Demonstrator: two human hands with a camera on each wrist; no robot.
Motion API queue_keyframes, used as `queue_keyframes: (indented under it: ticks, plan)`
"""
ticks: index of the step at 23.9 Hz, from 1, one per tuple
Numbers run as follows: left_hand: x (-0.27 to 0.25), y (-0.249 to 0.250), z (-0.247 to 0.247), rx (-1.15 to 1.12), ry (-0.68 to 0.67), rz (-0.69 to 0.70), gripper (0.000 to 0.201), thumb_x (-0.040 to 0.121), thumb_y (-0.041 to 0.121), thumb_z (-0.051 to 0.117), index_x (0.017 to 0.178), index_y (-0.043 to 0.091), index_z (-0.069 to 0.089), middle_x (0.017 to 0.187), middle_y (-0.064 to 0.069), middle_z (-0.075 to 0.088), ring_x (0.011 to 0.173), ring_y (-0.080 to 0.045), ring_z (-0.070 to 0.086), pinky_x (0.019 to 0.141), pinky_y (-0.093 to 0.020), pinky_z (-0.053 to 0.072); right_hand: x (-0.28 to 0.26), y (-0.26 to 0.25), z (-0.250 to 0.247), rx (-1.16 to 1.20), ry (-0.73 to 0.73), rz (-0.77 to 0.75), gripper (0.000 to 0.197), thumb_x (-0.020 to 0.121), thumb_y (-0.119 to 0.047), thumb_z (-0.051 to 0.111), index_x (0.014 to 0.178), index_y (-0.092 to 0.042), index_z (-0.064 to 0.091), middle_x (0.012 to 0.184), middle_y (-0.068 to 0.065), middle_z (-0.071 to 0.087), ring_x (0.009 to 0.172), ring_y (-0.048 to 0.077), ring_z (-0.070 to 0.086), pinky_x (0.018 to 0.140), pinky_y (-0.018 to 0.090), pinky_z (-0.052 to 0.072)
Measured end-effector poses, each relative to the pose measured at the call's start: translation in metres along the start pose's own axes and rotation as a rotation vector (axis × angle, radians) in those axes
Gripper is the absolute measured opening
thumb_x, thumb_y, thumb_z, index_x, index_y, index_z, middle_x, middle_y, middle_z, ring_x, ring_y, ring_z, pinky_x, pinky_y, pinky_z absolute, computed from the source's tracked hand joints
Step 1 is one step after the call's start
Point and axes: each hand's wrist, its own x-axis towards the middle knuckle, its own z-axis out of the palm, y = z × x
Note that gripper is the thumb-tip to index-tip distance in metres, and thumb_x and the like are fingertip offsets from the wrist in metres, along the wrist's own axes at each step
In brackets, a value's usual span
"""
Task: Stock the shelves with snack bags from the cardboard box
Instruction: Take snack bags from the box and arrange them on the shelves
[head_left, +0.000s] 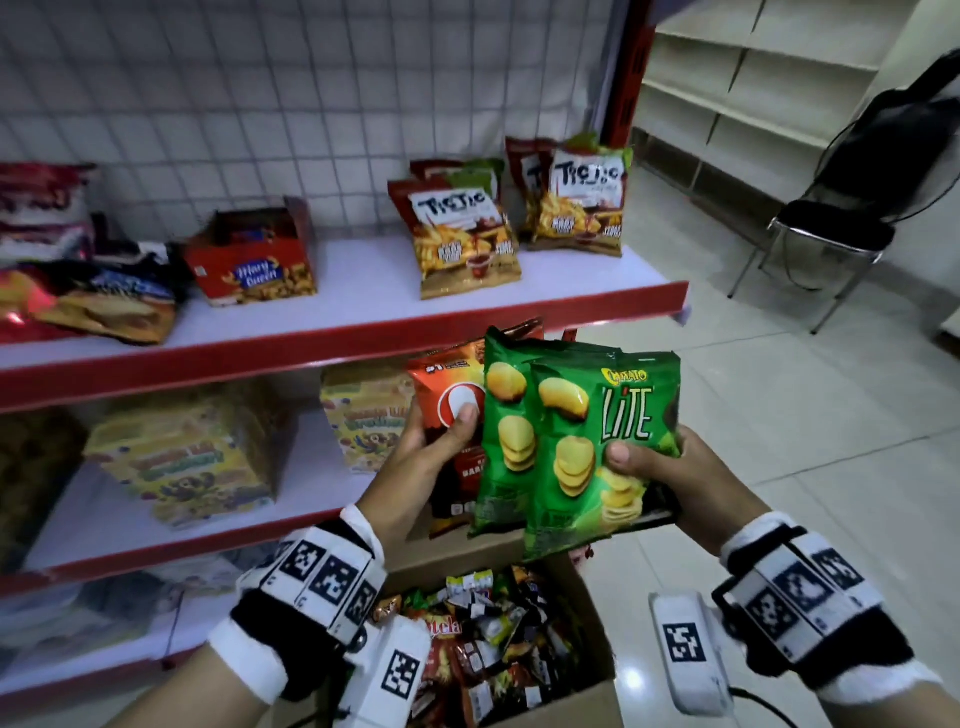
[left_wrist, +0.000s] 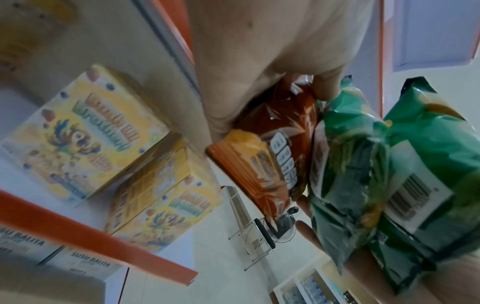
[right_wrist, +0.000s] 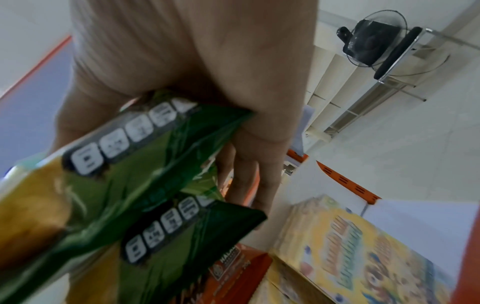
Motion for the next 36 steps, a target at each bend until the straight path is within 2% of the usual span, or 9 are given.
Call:
queue_keyframes:
  ticks: [4, 8, 11, 16, 22, 26, 30, 32, 36]
  plan:
    - [-0.019, 0.107, 0.037, 0.034, -0.026, 0.05, 0.067, 0.073, 0.047, 0.068, 0.134, 0.033, 0.044, 0.129, -0.001, 0.061, 0.119, -0.022, 0.058, 0.105, -0.049, 0.042, -0.017, -0.111, 0.02, -0.007, -0.03, -0.042, 0.049, 0.049, -0.036, 0.087, 0.095, -0.023, 0.075, 0.096, 0.008, 0.075, 0.083, 0.024, 0.072, 0.066, 0.03, 0.057]
    - [-0.029, 0.197, 0.074, 0.043, -0.088, 0.151, 0.064, 0.073, 0.042, 0.063, 0.134, 0.032, 0.044, 0.125, 0.0, 0.065, 0.112, -0.018, 0.063, 0.092, -0.037, 0.053, -0.027, -0.202, 0.033, -0.041, -0.033, -0.107, 0.049, 0.051, -0.036, 0.087, 0.096, -0.022, 0.075, 0.098, 0.009, 0.075, 0.085, 0.026, 0.072, 0.068, 0.03, 0.057]
    - [-0.037, 0.255, 0.097, 0.077, -0.076, 0.21, 0.066, 0.076, 0.039, 0.059, 0.138, 0.023, 0.041, 0.128, -0.007, 0.061, 0.116, -0.024, 0.06, 0.097, -0.043, 0.05, -0.035, -0.263, 0.047, -0.08, -0.053, -0.175, 0.06, 0.043, -0.046, 0.091, 0.096, -0.021, 0.075, 0.097, 0.009, 0.075, 0.085, 0.025, 0.072, 0.067, 0.03, 0.057]
    - [-0.051, 0.318, 0.097, 0.05, -0.037, 0.318, 0.062, 0.074, 0.043, 0.067, 0.131, 0.03, 0.048, 0.124, -0.002, 0.065, 0.115, -0.023, 0.061, 0.102, -0.047, 0.046, -0.028, -0.325, 0.079, -0.12, -0.112, -0.273, 0.058, 0.041, -0.047, 0.092, 0.092, -0.024, 0.076, 0.092, 0.006, 0.075, 0.078, 0.021, 0.073, 0.061, 0.025, 0.057]
    - [-0.053, 0.385, 0.057, 0.129, 0.013, 0.43, 0.064, 0.071, 0.05, 0.065, 0.129, 0.031, 0.047, 0.122, 0.001, 0.065, 0.109, -0.015, 0.065, 0.088, -0.032, 0.055, 0.006, -0.36, 0.132, -0.125, -0.118, -0.348, 0.04, 0.057, -0.033, 0.084, 0.094, -0.023, 0.075, 0.097, 0.007, 0.075, 0.085, 0.023, 0.072, 0.068, 0.028, 0.057]
    - [-0.048, 0.433, 0.006, 0.137, 0.053, 0.481, 0.059, 0.077, 0.042, 0.061, 0.131, 0.023, 0.046, 0.123, -0.006, 0.065, 0.109, -0.022, 0.065, 0.091, -0.041, 0.054, 0.048, -0.376, 0.183, -0.129, -0.08, -0.381, 0.026, 0.068, -0.018, 0.071, 0.093, -0.018, 0.075, 0.098, 0.01, 0.074, 0.084, 0.026, 0.072, 0.066, 0.03, 0.057]
    - [-0.04, 0.494, -0.058, 0.23, 0.058, 0.532, 0.05, 0.087, 0.034, 0.057, 0.133, 0.018, 0.045, 0.121, -0.004, 0.065, 0.104, -0.017, 0.067, 0.081, -0.026, 0.057, 0.092, -0.39, 0.247, -0.083, -0.058, -0.417, 0.035, 0.066, -0.022, 0.07, 0.099, -0.009, 0.071, 0.103, 0.018, 0.072, 0.089, 0.034, 0.07, 0.073, 0.039, 0.059]
    - [-0.038, 0.522, -0.095, 0.306, 0.097, 0.547, 0.051, 0.086, 0.038, 0.057, 0.131, 0.016, 0.044, 0.12, -0.004, 0.064, 0.103, -0.016, 0.066, 0.083, -0.027, 0.057, 0.116, -0.389, 0.281, -0.061, -0.067, -0.437, 0.041, 0.064, -0.024, 0.073, 0.101, -0.01, 0.07, 0.103, 0.017, 0.072, 0.091, 0.033, 0.07, 0.073, 0.04, 0.059]
    - [-0.031, 0.568, -0.168, 0.394, 0.231, 0.56, 0.036, 0.085, 0.042, 0.06, 0.112, 0.019, 0.051, 0.102, 0.003, 0.068, 0.082, -0.009, 0.071, 0.066, -0.02, 0.057, 0.158, -0.385, 0.334, -0.03, -0.053, -0.461, 0.04, 0.067, -0.02, 0.07, 0.105, -0.006, 0.067, 0.101, 0.016, 0.073, 0.087, 0.03, 0.071, 0.069, 0.036, 0.059]
